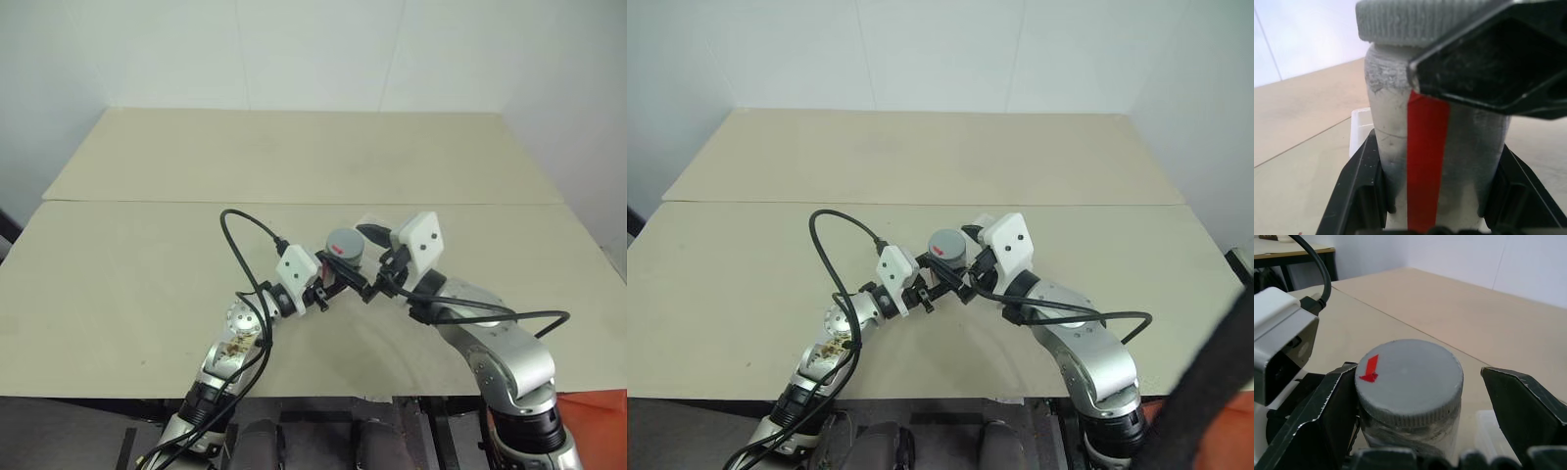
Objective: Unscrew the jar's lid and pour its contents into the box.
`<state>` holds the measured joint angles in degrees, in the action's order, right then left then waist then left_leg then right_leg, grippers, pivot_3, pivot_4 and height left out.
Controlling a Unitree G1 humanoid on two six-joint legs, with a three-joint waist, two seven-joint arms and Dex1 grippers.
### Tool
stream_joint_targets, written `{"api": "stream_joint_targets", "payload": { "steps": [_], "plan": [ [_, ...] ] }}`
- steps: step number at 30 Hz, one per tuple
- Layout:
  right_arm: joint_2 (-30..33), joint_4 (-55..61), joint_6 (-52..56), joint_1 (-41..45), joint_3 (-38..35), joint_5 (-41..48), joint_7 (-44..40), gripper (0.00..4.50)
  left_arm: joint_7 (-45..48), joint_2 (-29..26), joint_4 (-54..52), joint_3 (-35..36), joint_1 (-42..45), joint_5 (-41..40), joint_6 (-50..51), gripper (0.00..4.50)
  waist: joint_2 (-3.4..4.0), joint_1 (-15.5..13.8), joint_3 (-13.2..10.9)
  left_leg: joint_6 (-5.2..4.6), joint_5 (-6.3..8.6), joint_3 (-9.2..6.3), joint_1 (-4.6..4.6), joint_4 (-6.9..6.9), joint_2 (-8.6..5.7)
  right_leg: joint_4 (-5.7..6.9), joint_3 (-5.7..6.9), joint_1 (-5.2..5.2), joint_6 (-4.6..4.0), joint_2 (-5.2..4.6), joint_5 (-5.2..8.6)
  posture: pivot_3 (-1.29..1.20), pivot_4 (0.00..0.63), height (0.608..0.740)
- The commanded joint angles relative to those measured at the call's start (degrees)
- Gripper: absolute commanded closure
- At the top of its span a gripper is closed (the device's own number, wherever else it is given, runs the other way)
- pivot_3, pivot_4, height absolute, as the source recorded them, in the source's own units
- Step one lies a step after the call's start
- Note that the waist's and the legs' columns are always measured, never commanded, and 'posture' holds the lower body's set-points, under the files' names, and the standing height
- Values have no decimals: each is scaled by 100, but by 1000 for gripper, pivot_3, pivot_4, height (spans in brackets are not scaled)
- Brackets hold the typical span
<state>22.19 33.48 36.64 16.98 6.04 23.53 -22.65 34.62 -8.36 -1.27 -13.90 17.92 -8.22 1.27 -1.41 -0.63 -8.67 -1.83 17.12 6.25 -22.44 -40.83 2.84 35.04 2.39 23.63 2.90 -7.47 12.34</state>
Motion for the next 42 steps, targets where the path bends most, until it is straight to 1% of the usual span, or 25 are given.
{"api": "stream_joint_targets", "payload": {
  "steps": [1,2,5,6,17,19,21,22,23,24,25,32,40,42],
  "plan": [
    [-40,62,-282,50,-154,-24,-54,401,-64,64,-82,17,30,15,-168,2484,0,2,0,0,0,0,0,0,0,0,0,0,0,0,0,0,150,740],
    [-55,44,-318,46,-170,-15,-72,569,-79,67,-93,23,14,15,-156,2484,0,3,0,0,0,0,0,0,0,0,0,0,0,0,0,0,150,740],
    [-57,-2,-379,55,-187,-26,-152,1468,-106,74,-103,25,-18,26,-149,2484,0,1,0,0,0,0,0,1,0,-1,0,0,0,0,0,0,150,740],
    [-47,-15,-397,57,-180,-33,-180,1568,-107,71,-102,24,-24,28,-151,2484,0,1,0,0,0,0,0,0,0,-1,0,0,0,0,0,0,150,740],
    [-25,-101,-438,100,-97,-161,-309,1568,-99,11,-215,-29,-125,34,-93,2484,0,2,0,0,0,0,0,0,0,0,0,0,0,0,0,0,150,740],
    [-73,-116,-417,107,-142,-116,-290,1568,-90,0,-223,-26,-131,25,-87,2484,0,3,0,0,0,0,0,0,0,0,0,0,0,0,0,0,150,740],
    [-173,-98,-156,117,-279,61,-150,1568,-87,-12,-226,-30,-135,30,-87,2484,0,4,0,0,0,0,0,0,0,0,0,1,0,0,0,0,150,740],
    [-144,-91,-144,123,-277,93,-215,856,-86,-21,-233,-29,-139,27,-84,2484,0,4,0,0,0,0,0,0,0,0,0,1,0,0,0,0,150,740],
    [-136,-76,-138,127,-271,98,-231,691,-85,-26,-240,-29,-142,23,-81,2484,0,3,0,0,0,0,0,1,1,0,0,1,0,0,0,0,150,740],
    [-133,-64,-155,128,-256,79,-231,309,-84,-30,-244,-29,-144,18,-78,2484,0,4,0,0,0,0,0,0,0,0,0,1,0,0,0,0,150,740],
    [-138,-51,-167,137,-229,31,-194,29,-82,-32,-251,-26,-148,12,-74,2484,0,4,0,0,0,0,0,0,1,-1,0,1,0,0,0,0,150,740],
    [-234,-21,-287,118,-264,176,-258,29,-79,-16,-275,0,-149,-40,-24,2484,0,4,0,0,0,0,-1,0,1,0,0,2,0,0,0,0,150,740],
    [-257,-68,-364,73,-238,126,-320,29,-57,-14,-303,20,-143,-88,34,2484,0,4,0,-1,0,0,-2,1,1,0,0,3,0,0,0,0,150,740],
    [-220,-78,-360,47,-212,104,-358,393,-51,-17,-308,23,-138,-98,43,2484,0,3,0,-1,0,0,-2,1,1,0,0,4,0,0,0,0,150,740]
  ]
}}
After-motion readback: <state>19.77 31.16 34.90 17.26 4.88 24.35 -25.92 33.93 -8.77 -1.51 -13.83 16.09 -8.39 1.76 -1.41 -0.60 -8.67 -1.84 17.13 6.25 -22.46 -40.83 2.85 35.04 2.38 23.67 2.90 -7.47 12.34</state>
